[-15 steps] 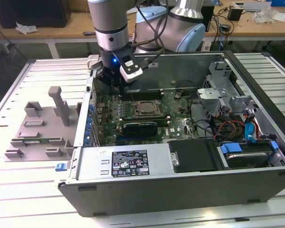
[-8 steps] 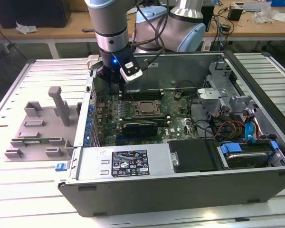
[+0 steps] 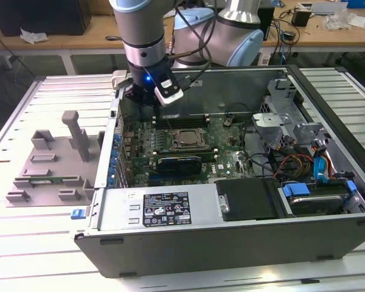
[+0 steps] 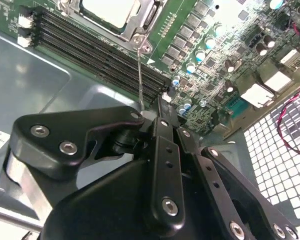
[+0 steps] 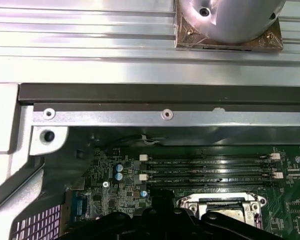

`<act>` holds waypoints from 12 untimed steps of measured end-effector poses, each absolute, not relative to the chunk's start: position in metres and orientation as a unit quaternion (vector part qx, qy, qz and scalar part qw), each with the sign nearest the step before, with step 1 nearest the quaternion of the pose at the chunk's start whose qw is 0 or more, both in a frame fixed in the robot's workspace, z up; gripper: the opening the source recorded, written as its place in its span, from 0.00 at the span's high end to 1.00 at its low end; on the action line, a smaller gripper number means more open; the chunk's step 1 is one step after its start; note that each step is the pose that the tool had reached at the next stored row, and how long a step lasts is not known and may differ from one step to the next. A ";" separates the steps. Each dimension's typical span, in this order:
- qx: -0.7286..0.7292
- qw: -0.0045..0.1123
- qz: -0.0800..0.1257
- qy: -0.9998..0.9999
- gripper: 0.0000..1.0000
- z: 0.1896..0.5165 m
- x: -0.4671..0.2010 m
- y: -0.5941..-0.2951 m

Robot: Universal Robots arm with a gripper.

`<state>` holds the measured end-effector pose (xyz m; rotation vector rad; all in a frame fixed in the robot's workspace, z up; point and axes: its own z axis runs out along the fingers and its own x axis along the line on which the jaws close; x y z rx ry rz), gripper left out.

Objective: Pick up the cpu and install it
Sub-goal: 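Install the first cpu locking lever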

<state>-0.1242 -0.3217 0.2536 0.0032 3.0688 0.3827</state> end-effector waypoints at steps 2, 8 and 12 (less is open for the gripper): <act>0.003 0.025 0.124 0.992 0.89 0.254 -0.121 -0.322; 0.005 0.025 0.124 0.992 0.89 0.254 -0.104 -0.322; 0.006 0.025 0.124 0.992 0.89 0.254 -0.092 -0.322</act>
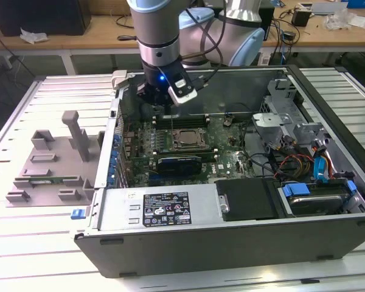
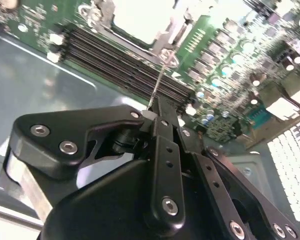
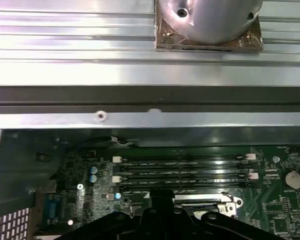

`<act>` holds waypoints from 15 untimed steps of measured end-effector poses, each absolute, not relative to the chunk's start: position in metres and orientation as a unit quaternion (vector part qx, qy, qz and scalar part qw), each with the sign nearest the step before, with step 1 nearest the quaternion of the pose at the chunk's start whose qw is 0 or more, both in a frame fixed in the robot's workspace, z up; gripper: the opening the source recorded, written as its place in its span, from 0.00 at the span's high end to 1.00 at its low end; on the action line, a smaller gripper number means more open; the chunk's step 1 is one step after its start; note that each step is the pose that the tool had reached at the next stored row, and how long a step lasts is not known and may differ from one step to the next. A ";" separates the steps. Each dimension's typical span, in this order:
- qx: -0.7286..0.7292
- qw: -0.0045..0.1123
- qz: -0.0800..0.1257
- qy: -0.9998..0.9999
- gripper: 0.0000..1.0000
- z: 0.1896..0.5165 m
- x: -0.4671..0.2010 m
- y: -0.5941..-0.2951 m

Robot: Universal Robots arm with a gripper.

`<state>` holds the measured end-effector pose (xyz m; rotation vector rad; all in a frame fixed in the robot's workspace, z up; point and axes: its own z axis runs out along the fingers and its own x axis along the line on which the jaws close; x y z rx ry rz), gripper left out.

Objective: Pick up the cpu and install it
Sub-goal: 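Install the first cpu locking lever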

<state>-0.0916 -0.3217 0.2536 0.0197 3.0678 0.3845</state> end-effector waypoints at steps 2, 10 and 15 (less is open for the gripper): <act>0.007 0.025 0.124 0.992 0.89 0.254 -0.082 -0.322; 0.007 0.025 0.124 0.992 0.89 0.253 -0.075 -0.322; 0.007 0.025 0.109 0.994 0.89 0.247 -0.075 -0.322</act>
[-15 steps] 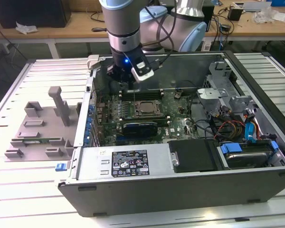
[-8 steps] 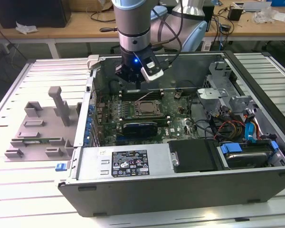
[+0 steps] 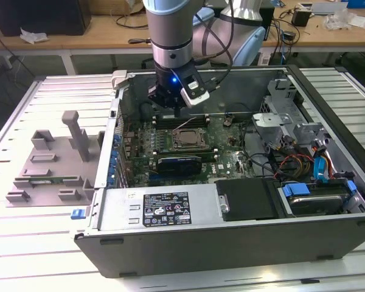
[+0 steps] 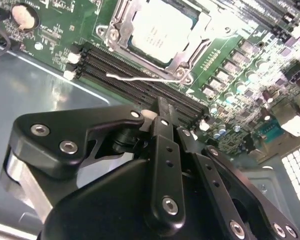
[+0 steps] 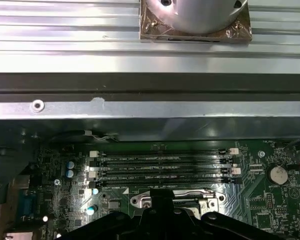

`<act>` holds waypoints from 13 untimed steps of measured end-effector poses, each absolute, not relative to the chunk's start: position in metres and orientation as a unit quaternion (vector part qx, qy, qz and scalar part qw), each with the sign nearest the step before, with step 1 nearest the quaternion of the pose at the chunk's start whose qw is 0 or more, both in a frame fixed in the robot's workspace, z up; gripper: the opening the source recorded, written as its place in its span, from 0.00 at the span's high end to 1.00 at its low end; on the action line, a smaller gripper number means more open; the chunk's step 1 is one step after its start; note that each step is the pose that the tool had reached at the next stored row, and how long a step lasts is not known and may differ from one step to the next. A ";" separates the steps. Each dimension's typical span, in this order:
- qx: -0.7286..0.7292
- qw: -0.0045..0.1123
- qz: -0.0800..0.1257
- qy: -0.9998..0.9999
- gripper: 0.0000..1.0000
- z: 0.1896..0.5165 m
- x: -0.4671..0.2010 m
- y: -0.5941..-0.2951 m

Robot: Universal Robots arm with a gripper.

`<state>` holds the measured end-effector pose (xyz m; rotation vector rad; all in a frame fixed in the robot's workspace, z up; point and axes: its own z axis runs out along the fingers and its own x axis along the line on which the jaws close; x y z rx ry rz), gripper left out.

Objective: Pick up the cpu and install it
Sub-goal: 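Install the first cpu locking lever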

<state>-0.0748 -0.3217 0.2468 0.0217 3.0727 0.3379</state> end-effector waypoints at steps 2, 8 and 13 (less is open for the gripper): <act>0.007 0.025 0.101 0.995 0.89 0.244 -0.075 -0.322; 0.007 0.025 0.081 0.996 0.89 0.237 -0.073 -0.322; 0.017 0.026 0.078 0.996 0.89 0.233 -0.062 -0.322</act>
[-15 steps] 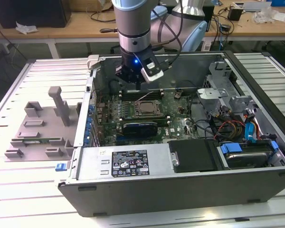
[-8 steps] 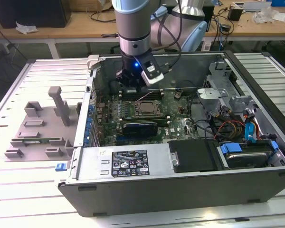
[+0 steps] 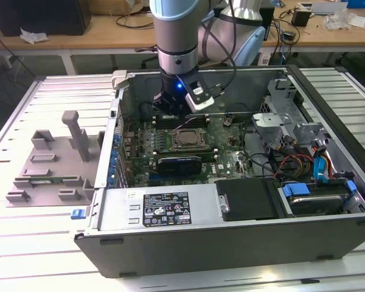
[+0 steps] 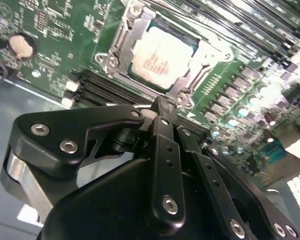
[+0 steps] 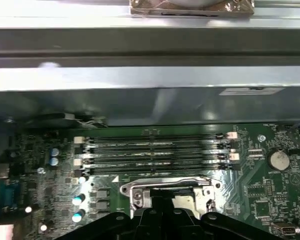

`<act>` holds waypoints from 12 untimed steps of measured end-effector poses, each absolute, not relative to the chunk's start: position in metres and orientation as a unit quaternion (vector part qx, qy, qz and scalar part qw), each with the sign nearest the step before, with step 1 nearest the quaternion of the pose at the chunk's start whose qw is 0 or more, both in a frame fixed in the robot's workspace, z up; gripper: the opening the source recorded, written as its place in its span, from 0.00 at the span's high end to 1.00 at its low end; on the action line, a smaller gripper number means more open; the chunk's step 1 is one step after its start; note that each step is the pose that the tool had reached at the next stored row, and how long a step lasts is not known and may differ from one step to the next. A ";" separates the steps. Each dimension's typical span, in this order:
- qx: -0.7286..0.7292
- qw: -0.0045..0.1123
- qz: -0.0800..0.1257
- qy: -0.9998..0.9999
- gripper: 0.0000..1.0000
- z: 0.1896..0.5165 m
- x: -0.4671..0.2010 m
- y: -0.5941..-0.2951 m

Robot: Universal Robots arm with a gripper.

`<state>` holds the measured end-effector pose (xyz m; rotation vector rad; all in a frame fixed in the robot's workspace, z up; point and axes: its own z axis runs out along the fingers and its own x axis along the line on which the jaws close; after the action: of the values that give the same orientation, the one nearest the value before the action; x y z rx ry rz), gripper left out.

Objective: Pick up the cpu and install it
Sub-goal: 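Install the first cpu locking lever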

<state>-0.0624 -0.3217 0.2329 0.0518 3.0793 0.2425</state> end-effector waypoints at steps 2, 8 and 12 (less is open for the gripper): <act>0.019 0.026 0.078 0.996 0.89 0.232 -0.059 -0.321; 0.022 0.027 0.078 0.996 0.89 0.229 -0.053 -0.312; 0.022 0.027 0.072 0.997 0.89 0.227 -0.052 -0.303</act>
<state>-0.0525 -0.3027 0.2266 0.0691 3.0790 0.2235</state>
